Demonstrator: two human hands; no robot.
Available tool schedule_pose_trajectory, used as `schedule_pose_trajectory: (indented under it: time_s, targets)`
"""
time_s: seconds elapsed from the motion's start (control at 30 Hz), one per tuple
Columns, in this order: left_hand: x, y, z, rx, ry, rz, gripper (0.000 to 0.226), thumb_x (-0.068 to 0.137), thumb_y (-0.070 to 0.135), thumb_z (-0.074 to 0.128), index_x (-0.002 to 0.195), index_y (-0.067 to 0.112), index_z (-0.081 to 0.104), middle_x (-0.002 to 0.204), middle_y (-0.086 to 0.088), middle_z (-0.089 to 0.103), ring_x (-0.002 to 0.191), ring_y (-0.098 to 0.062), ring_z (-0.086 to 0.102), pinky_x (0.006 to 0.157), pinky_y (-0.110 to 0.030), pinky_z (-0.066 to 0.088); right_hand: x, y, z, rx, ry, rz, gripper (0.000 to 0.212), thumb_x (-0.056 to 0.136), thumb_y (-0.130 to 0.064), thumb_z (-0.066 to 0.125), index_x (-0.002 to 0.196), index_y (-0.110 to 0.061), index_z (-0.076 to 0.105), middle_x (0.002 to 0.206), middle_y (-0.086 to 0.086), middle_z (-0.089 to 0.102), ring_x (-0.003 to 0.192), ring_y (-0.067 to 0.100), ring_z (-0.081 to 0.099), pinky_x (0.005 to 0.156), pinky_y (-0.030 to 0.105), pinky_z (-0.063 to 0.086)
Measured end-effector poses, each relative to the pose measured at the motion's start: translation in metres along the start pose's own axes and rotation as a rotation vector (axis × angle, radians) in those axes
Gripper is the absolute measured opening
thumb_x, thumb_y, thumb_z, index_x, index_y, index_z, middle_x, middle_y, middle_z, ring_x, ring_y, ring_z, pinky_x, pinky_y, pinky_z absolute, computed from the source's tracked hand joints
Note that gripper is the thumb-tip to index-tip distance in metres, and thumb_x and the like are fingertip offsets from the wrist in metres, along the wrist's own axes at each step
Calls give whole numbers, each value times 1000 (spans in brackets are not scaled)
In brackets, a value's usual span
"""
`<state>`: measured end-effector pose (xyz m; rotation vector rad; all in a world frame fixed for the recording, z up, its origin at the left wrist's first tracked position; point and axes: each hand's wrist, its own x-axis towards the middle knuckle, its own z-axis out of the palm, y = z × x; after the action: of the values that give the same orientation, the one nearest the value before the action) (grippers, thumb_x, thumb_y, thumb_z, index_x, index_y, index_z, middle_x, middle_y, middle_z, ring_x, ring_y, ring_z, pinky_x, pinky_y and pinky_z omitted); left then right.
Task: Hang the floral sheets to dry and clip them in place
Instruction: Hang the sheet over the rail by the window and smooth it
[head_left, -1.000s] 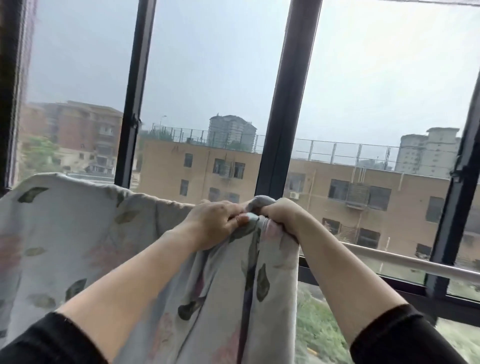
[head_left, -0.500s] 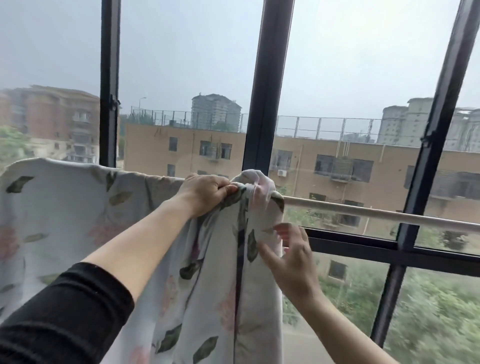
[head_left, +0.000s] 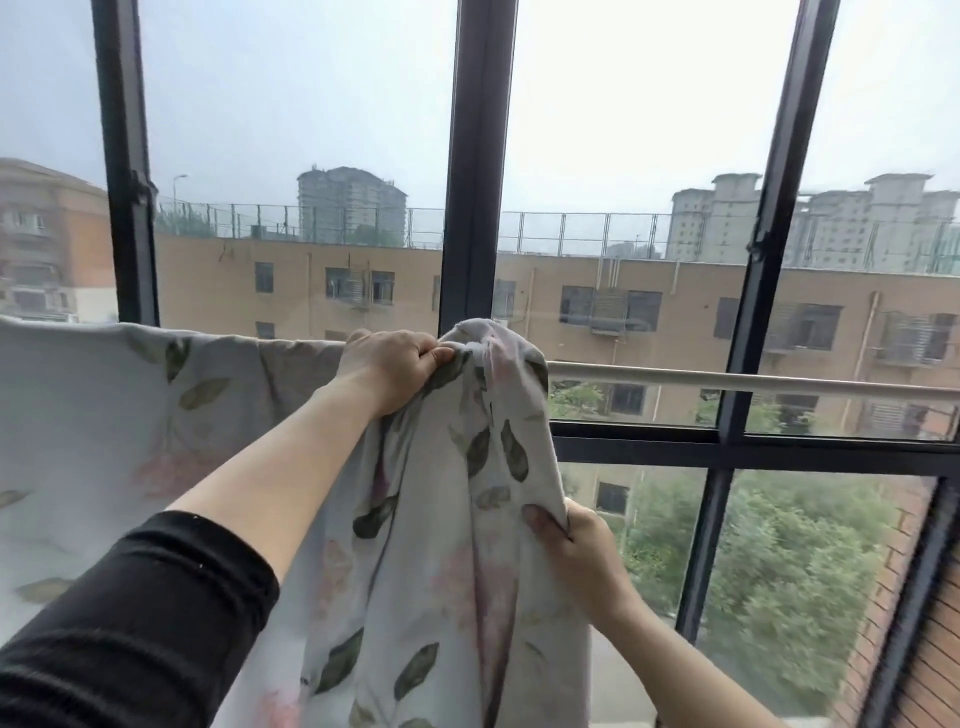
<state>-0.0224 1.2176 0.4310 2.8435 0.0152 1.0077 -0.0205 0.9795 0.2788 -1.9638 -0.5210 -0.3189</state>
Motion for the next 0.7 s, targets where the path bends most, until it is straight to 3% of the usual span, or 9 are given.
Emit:
schedule_pose_trajectory:
  time_s: [0.17, 0.3, 0.4, 0.5, 0.6, 0.7]
  targets:
    - [-4, 3, -4, 24, -20, -6, 42, 98, 52, 32, 114, 33, 65, 119, 0, 67, 115, -25, 56, 99, -39, 29, 10, -37, -58, 21, 215, -133, 34, 97, -28, 54, 72, -7, 62, 69, 9, 65, 61, 18, 53, 54, 31, 40]
    - [-5, 10, -5, 41, -24, -8, 45, 98, 53, 30, 108, 30, 66, 116, 0, 68, 114, -25, 57, 96, -38, 31, 42, -72, -102, 3, 291, -245, 26, 96, -22, 55, 77, -12, 68, 67, -6, 62, 62, 7, 51, 55, 22, 39]
    - [-4, 13, -3, 82, -7, -22, 51, 98, 55, 27, 100, 25, 67, 112, -1, 69, 111, -25, 58, 94, -38, 33, 77, -92, -133, -2, 255, -309, 24, 94, -24, 58, 73, -18, 67, 64, -8, 59, 59, 6, 48, 52, 22, 37]
    - [-4, 11, -2, 110, 13, -41, 53, 96, 59, 24, 90, 23, 63, 109, 0, 69, 107, -25, 60, 93, -38, 33, 113, -97, -156, 18, 201, -291, 37, 92, -34, 61, 59, -18, 61, 56, -6, 56, 55, 12, 48, 53, 27, 38]
    - [-5, 11, -3, 96, 14, -60, 64, 84, 65, 15, 93, 27, 65, 108, 3, 69, 107, -23, 60, 92, -38, 34, 142, -96, -165, 11, 164, -285, 47, 92, -38, 60, 50, -18, 57, 42, -14, 51, 45, 3, 45, 47, 21, 37]
    - [-7, 14, -2, 69, 21, -99, 57, 81, 63, 19, 93, 32, 66, 107, 5, 70, 108, -21, 60, 91, -36, 35, 172, -83, -157, -86, 33, -230, 48, 90, -42, 60, 51, -14, 59, 50, -8, 56, 55, 10, 52, 55, 25, 43]
